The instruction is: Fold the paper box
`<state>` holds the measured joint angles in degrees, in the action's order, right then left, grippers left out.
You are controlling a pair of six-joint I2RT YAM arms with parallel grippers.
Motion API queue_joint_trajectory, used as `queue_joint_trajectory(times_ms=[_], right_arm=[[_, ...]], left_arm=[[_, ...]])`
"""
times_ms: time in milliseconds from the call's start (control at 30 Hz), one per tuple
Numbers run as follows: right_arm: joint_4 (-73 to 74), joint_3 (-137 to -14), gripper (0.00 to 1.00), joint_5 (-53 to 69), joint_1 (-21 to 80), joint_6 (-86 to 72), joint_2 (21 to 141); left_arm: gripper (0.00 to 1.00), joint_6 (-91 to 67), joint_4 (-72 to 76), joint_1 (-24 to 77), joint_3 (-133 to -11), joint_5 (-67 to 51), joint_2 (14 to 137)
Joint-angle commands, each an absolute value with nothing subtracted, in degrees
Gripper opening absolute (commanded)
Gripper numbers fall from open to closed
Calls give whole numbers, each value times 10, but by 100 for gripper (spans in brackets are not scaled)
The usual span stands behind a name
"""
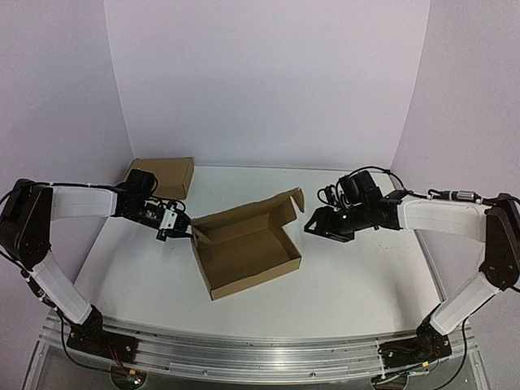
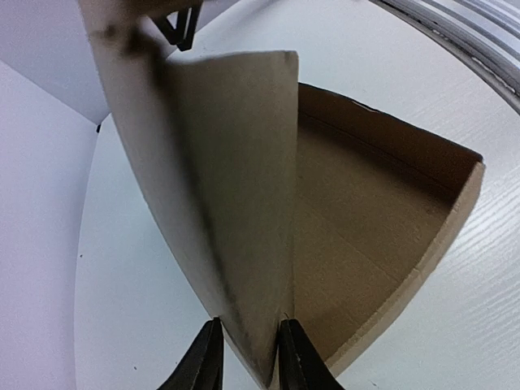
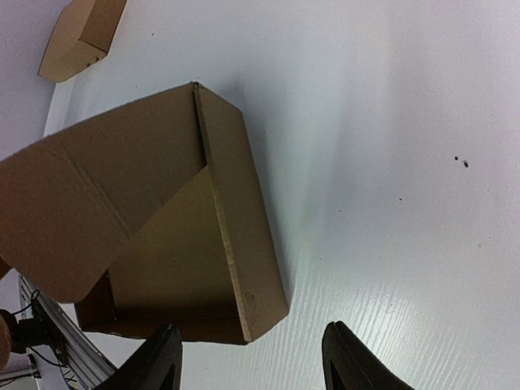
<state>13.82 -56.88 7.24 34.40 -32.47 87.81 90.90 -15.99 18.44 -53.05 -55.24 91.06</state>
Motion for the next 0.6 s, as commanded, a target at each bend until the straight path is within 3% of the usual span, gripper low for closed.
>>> queue_joint_trajectory(times_ms=[0,300,567], right_arm=[[136,-595,60,73,350,-303,881],[181,-649,61,3,350,-248,858],[203,-674,68,28,359,-241,876]], left_arm=[[31,1014,-280,185,-561,-549,915],[47,1086,-280,189,-549,-533,905],[60,1235,-351,190,-546,-485,905]])
